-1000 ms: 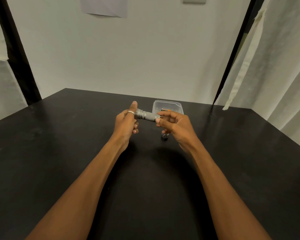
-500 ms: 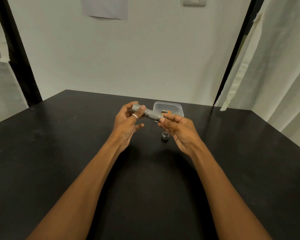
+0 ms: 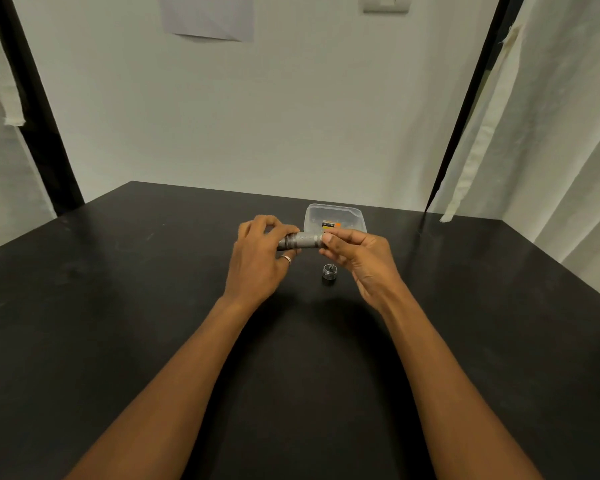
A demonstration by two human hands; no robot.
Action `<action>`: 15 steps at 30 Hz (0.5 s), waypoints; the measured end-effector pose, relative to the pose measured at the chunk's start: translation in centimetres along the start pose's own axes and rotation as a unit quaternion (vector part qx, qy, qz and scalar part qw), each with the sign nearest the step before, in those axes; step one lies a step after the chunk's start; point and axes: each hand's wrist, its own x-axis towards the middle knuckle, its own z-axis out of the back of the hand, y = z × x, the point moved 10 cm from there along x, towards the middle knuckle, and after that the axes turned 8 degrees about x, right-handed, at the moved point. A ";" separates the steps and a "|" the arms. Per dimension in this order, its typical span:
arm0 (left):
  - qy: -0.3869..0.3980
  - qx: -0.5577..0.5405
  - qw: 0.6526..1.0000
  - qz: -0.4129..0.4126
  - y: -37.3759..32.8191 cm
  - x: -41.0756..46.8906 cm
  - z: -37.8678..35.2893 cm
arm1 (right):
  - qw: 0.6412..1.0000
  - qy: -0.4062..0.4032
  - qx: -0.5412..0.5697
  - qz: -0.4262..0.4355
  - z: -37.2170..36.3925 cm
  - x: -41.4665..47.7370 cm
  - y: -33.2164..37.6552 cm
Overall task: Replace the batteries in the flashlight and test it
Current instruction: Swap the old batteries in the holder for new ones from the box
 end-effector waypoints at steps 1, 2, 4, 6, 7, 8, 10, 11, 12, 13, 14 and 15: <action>-0.007 0.014 1.000 0.008 0.1 0.0 0.2 | 1.000 -0.008 0.000 0.007 0.2 0.0 0.2; -0.014 0.026 0.999 0.016 0.3 0.0 0.4 | 1.000 -0.015 0.006 0.013 0.4 0.0 0.5; -0.022 0.040 0.998 0.044 0.9 0.0 0.8 | 0.999 -0.030 0.040 0.021 1.0 0.0 0.9; -0.017 0.031 0.995 0.093 2.2 -0.1 1.0 | 0.994 -0.057 0.096 0.023 2.0 0.0 1.1; -0.011 0.021 0.992 0.120 2.9 -0.2 0.9 | 0.990 -0.071 0.123 0.023 2.4 0.1 1.1; -0.004 0.010 0.989 0.146 3.5 -0.3 0.8 | 0.986 -0.084 0.144 0.022 2.8 0.1 1.0; 0.020 -0.005 0.981 0.191 4.5 -0.7 0.4 | 0.981 -0.101 0.165 0.018 3.2 0.2 0.8; 0.033 -0.008 0.977 0.210 4.9 -0.8 0.2 | 0.980 -0.105 0.168 0.016 3.3 0.2 0.7; 0.044 -0.010 0.973 0.227 5.2 -1.0 0.0 | 0.980 -0.109 0.169 0.013 3.4 0.3 0.6; 0.051 -0.013 0.969 0.243 5.5 -1.2 -0.1 | 0.980 -0.110 0.166 0.011 3.4 0.3 0.5; 0.056 -0.017 0.965 0.256 5.7 -1.3 -0.2 | 0.980 -0.109 0.163 0.010 3.4 0.3 0.5; 0.060 -0.023 0.962 0.267 5.9 -1.4 -0.4 | 0.981 -0.107 0.160 0.010 3.3 0.3 0.5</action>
